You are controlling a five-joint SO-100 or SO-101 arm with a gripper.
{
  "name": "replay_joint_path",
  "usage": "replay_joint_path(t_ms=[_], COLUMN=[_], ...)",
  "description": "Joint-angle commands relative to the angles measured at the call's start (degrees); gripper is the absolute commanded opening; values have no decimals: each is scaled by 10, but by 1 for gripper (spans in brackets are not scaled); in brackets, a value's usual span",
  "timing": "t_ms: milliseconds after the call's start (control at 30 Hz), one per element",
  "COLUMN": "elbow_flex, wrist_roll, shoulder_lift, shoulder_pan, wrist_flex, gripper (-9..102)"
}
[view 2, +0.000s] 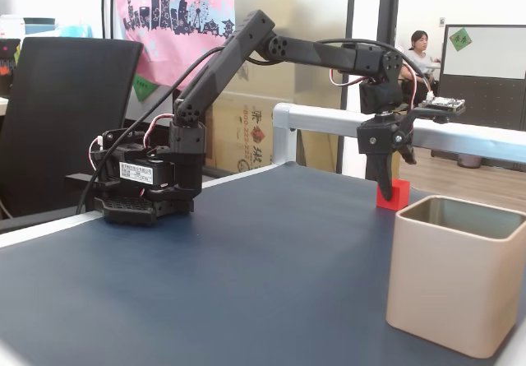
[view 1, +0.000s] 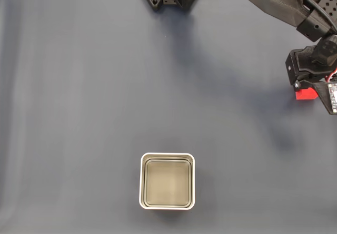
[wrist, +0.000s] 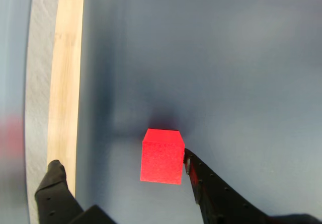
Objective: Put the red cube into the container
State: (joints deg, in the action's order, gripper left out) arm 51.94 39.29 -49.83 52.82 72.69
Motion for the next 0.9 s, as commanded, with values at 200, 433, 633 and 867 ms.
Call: replay_joint_path(t_ms=[200,433,633,867], elbow_flex=[-29,-25,-23,-23], wrist_roll=[-11,-5,8,27], shoulder_lift=[-7,-8,-9,-10], shoulder_pan=[4,4,4,4], wrist_flex=[7,11,26,41], gripper=[44,27,17,9])
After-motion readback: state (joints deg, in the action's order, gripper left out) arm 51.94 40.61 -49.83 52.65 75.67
